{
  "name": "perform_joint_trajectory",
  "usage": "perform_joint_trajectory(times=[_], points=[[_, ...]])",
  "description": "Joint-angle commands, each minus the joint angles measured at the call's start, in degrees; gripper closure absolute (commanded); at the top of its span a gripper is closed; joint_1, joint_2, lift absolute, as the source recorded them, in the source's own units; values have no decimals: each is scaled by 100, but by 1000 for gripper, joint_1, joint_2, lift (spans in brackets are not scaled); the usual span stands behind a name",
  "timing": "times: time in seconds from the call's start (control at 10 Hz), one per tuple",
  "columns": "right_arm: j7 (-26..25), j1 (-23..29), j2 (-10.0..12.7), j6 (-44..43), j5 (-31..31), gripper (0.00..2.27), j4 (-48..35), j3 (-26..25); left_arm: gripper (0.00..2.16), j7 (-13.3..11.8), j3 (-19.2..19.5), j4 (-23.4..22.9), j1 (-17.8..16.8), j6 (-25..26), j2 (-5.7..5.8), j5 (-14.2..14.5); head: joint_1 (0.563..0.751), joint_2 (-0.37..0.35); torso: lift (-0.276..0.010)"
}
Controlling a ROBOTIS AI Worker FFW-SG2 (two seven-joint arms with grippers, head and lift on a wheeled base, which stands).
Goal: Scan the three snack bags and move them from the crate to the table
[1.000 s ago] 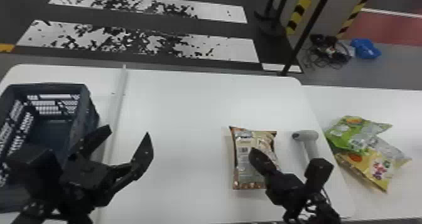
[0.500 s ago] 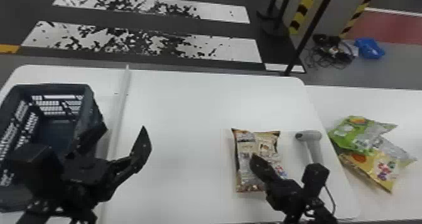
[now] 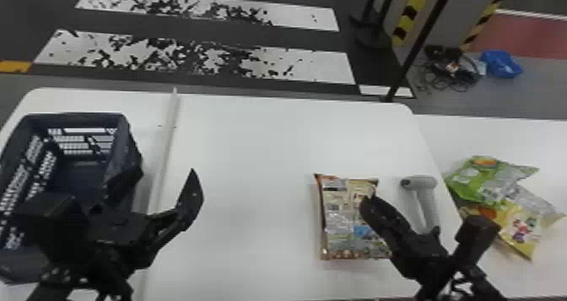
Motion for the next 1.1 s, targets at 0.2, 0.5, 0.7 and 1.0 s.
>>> perform_joint_trajectory(times=[0.2, 0.5, 0.7, 1.0], points=[[65, -178, -211, 753, 382, 80, -206, -885, 22, 7, 23, 111, -23, -136, -5, -2, 695, -244, -62], [47, -775, -677, 682, 883, 80, 612, -973, 19, 7, 32, 155, -31, -189, 4, -2, 695, -322, -62], [91, -1250, -949, 559, 997, 80, 1394, -806, 19, 7, 32, 190, -31, -171, 13, -55, 695, -349, -62], [179, -1909, -1222, 401, 1076, 113, 2580, -621, 22, 7, 93, 322, -102, -154, 4, -64, 695, -350, -62]])
